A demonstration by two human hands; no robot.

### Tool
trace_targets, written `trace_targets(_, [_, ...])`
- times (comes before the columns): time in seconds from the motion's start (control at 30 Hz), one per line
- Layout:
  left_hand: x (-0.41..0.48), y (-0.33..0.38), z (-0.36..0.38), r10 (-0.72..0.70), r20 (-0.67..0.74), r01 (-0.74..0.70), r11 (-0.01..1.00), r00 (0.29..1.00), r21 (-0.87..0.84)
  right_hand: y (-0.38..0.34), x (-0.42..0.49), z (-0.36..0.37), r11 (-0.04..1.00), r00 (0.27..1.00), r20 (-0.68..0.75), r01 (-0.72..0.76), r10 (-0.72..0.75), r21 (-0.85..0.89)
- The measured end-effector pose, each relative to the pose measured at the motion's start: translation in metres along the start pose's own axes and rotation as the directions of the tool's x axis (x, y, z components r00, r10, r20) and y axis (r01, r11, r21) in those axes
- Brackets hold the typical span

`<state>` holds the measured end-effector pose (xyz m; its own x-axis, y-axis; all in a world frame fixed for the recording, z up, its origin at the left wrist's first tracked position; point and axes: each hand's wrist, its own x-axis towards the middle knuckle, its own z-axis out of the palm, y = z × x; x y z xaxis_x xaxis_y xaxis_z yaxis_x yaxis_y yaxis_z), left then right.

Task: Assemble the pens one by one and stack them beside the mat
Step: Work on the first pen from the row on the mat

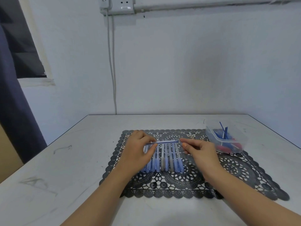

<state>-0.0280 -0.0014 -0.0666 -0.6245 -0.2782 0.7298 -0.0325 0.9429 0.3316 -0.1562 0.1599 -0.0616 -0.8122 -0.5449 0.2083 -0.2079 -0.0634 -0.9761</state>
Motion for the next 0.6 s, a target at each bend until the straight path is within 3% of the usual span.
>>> trace_targets(0.33, [-0.0017, 0.0053, 0.0012, -0.033, 0.042, 0.034, 0.999, 0.999, -0.034, -0.0036, -0.0032, 0.0019, 0.997, 0.999, 0.048, -0.025, 0.022, 0.072])
trace_targets(0.6, [-0.0021, 0.0071, 0.0006, -0.030, 0.070, 0.034, 0.998, 0.997, -0.050, -0.0075, -0.0055, 0.0009, 0.999, 0.994, 0.102, 0.047, -0.047, 0.004])
